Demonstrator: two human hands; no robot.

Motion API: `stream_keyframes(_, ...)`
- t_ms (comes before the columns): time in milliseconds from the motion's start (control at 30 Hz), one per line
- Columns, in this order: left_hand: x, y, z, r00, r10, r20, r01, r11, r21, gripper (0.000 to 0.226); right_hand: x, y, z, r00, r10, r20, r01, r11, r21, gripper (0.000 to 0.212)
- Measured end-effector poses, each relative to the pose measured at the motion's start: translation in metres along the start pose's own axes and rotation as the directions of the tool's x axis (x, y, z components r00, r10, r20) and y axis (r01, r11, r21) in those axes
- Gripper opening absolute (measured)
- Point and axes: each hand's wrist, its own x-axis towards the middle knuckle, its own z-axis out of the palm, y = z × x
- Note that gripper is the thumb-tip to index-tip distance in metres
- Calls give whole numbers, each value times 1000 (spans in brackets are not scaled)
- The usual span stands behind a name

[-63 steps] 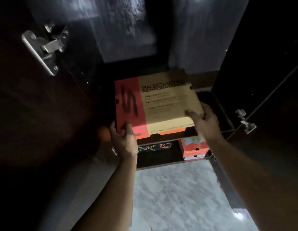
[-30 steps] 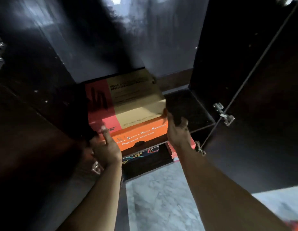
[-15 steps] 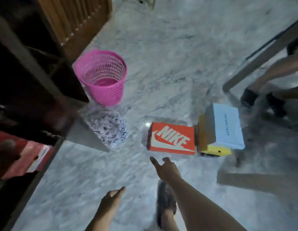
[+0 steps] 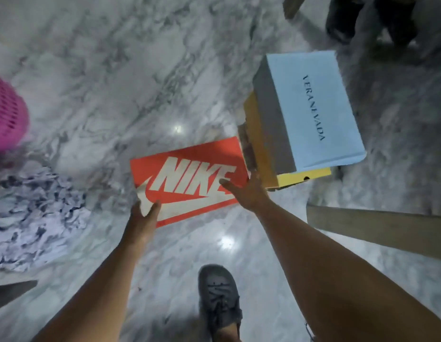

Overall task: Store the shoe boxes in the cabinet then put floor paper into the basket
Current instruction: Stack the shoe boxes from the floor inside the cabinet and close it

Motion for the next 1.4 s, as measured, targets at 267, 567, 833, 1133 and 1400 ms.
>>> stream_keyframes(267,41,-41,50,962,76,-263,-106,989,-101,58,61,71,38,999,38,-16,-33,968,249,120)
stream_keyframes(567,21,-28,13,987,-20,-160,-4,989,-146,38,48,44,11,994,-40,104,26,991,132,108)
stream_keyframes(833,-79,-70,-32,978,-46,-204,-7,968,-249,37,-46,23,0,977,-163,134,151,984,91,93)
stream_keyframes(1133,-347,-140,-123,931,-210,-300,62,898,-435,40,-295,-10,-7,947,-204,248,220,975,-40,76)
stream_keyframes(1400,-668,-223,-231,831,-339,-440,4,795,-607,40,-598,-46,-12,865,-290,410,326,945,-18,46)
